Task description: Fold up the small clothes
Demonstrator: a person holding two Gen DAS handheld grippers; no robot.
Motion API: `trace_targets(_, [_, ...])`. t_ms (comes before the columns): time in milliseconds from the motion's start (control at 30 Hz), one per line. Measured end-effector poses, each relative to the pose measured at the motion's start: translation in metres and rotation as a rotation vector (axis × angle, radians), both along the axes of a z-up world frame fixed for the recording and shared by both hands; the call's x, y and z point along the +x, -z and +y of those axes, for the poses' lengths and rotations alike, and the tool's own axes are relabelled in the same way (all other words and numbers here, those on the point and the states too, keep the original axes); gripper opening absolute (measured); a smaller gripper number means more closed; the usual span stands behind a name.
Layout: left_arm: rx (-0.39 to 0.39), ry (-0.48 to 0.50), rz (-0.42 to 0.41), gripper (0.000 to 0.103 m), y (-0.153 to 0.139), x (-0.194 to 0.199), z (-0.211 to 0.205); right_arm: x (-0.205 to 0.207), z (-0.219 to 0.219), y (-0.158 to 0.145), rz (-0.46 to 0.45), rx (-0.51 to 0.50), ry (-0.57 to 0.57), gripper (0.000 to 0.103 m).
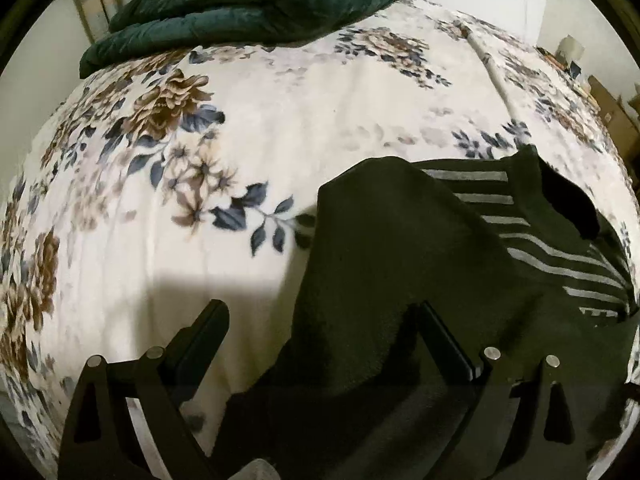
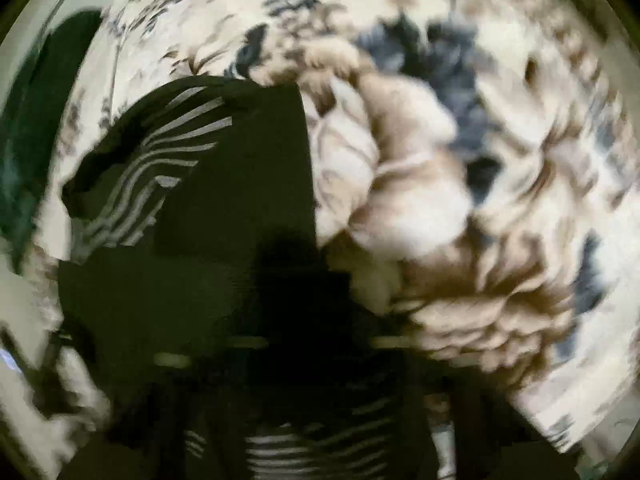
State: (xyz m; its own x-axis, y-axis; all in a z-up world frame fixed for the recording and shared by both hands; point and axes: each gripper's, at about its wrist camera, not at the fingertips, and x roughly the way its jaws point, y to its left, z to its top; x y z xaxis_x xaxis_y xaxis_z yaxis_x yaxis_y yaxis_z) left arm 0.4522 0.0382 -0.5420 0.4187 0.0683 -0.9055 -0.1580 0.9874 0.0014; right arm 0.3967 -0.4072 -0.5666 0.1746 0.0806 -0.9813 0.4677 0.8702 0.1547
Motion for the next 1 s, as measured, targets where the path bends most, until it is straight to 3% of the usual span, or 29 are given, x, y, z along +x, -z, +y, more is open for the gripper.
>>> trace_targets(200, [0.003, -0.015, 0.008, 0.096, 0.000, -0.001, 0.006, -0.003, 0.005, -0.062, -0.146, -0.102, 0.009, 0.002])
trace_targets(300, [-0.005, -0.046, 0.013, 0.096, 0.002, 0.002, 0.016, 0.014, 0.005, -0.075, -0.161, -0.128, -0.007, 0.002])
trace_targets(400, [-0.019, -0.072, 0.022, 0.096, 0.005, 0.002, 0.024, 0.029, -0.009, -0.042, -0.007, -0.093, -0.021, 0.002])
trace_targets(467, [-0.027, -0.075, 0.029, 0.096, 0.004, 0.000, 0.027, 0.027, -0.014, -0.031, 0.062, -0.087, 0.012, 0.014])
trace_targets(567, [-0.028, -0.060, 0.029, 0.096, -0.003, -0.009, 0.027, 0.014, -0.009, -0.044, -0.011, -0.061, 0.041, 0.034])
trace_targets(633, [-0.016, -0.033, 0.032, 0.096, -0.005, -0.016, 0.023, 0.007, 0.007, -0.050, -0.075, 0.018, 0.019, 0.035])
trace_targets(733, [0.035, 0.005, 0.051, 0.096, 0.005, -0.022, 0.016, 0.008, 0.040, -0.035, -0.059, 0.124, -0.073, 0.036])
trace_targets(900, [0.024, -0.013, 0.085, 0.100, 0.030, -0.015, 0.028, 0.006, 0.050, 0.013, 0.067, 0.019, -0.082, 0.035])
trace_targets(1000, [0.009, -0.014, 0.087, 0.100, 0.032, -0.011, 0.031, 0.006, 0.046, 0.019, 0.088, 0.037, -0.050, 0.032])
